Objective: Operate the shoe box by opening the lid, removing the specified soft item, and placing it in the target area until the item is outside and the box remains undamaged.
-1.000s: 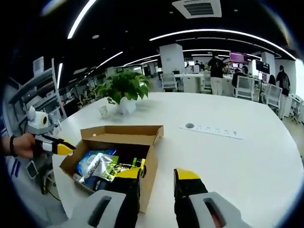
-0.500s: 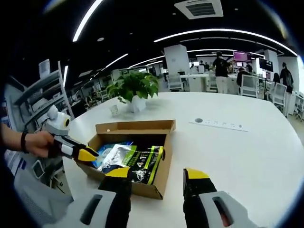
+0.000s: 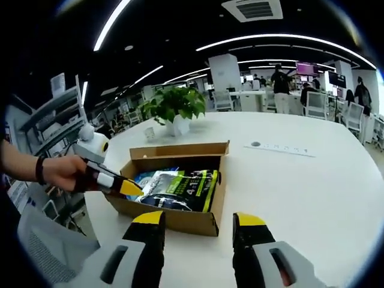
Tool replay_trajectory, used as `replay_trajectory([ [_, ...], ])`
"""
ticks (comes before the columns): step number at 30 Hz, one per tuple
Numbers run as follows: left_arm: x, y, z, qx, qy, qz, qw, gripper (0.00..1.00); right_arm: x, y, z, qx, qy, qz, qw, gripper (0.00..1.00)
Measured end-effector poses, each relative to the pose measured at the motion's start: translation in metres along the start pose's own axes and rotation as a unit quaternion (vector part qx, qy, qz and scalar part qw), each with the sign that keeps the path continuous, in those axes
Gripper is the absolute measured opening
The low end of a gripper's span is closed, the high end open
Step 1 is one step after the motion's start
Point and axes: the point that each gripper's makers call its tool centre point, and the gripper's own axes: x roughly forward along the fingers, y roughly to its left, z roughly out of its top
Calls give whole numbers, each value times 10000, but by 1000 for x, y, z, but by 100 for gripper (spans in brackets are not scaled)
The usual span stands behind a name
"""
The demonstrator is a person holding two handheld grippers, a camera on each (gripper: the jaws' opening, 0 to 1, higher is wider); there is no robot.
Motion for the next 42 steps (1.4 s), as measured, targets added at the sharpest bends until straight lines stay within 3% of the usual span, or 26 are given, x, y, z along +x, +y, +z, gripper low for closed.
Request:
replay_trajectory([
  [9,1,2,0,-108,37,-49,9999,7,0,1,-3,17,29,-23,10000,42],
  [16,2,1,2,-183,12,-149,9997,2,6,9,-1,-41,70,55,10000,42],
  [36,-10,20,4,-173,-108,-17,9998,0,38,25,14,-187,194,314,9991,38],
  [42,-11,22,4,-164,-110,0,9998,0,51,26,12,-23,304,353,9989,35],
])
